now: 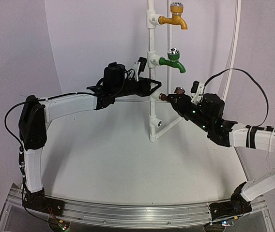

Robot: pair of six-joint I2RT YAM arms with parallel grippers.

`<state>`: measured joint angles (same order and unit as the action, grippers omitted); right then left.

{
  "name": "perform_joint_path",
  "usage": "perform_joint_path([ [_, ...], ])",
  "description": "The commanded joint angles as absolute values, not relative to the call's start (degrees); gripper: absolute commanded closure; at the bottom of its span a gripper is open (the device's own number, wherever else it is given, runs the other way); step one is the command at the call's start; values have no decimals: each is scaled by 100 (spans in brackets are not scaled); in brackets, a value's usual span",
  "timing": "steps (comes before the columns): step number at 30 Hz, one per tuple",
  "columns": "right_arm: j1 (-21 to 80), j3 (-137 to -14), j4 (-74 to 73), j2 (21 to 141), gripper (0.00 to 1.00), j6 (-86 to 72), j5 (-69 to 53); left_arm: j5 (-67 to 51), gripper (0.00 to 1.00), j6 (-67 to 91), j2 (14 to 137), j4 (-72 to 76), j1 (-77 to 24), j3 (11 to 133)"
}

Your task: Install the water faucets

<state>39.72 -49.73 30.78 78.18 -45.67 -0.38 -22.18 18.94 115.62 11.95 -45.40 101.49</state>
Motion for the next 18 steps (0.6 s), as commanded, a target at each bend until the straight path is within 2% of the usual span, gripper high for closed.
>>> perform_joint_path([
  [1,4030,-4853,2739,7701,100,-5285,-561,-2955,100,2257,11387,126,-5229,10077],
  [8,4025,-4530,3049,7544,100,-6052,-959,-2201,100,1541,11398,-295,-5462,10082],
  [18,4006,-4119,3894,7319,100,-8737,-1381,-1797,100,836,11424,-56,-5678,9677],
])
